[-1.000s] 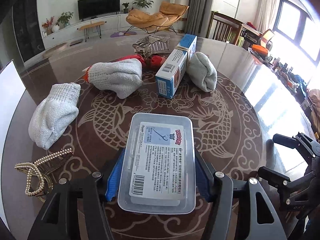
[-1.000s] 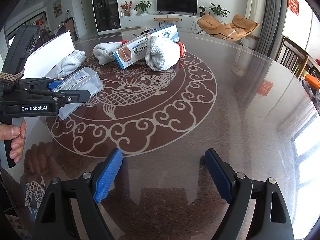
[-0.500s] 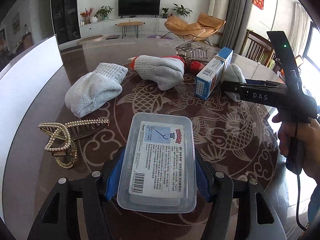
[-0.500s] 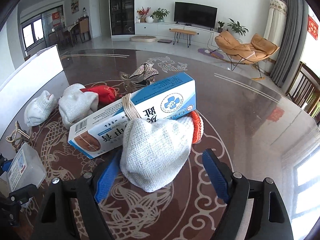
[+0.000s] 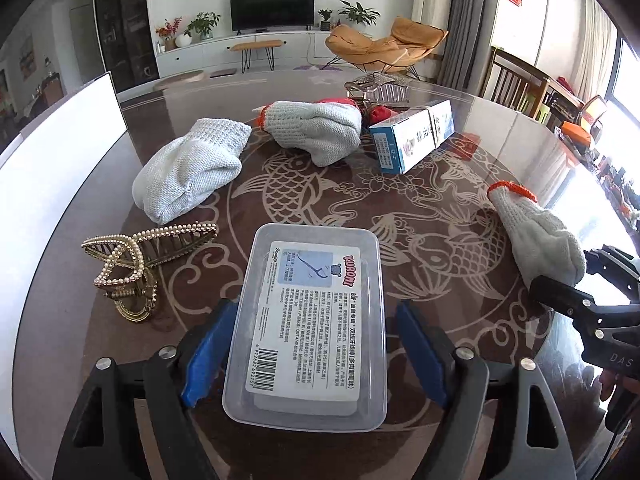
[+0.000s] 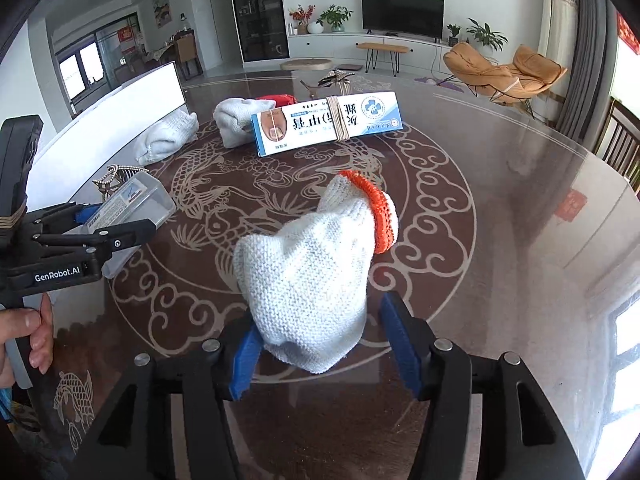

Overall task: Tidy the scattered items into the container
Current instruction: 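Lift the box in the left tool and the glove in the right tool off the table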

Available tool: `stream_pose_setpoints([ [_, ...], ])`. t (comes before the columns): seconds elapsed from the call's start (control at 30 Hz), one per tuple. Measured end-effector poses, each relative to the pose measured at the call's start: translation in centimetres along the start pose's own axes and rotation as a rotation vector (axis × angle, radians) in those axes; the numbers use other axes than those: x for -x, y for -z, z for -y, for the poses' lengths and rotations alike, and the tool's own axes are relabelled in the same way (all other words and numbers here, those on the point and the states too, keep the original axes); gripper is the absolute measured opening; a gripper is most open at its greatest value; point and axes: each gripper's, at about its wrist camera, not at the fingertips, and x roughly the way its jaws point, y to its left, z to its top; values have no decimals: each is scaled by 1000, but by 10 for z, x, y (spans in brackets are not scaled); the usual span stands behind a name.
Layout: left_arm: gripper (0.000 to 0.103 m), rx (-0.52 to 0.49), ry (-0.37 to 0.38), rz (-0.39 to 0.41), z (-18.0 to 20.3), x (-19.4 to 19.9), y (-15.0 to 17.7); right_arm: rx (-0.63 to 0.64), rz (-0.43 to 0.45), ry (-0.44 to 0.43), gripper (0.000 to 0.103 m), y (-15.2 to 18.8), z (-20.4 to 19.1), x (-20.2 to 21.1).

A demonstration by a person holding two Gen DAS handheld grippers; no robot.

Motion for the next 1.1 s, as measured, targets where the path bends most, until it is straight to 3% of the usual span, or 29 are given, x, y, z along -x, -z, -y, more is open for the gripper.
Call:
stream_pose_setpoints([
  [0.03, 99, -4, -20, -14, 0, -3, -2, 4, 1, 15, 63, 0, -1, 1],
  [0.33, 103, 7, -32, -23, -4, -7, -4, -7, -25, 72, 70, -18, -9, -22],
  [1.1, 103, 14, -34, -27, -4, -8, -3, -9, -26, 71, 70, -18, -7, -22],
])
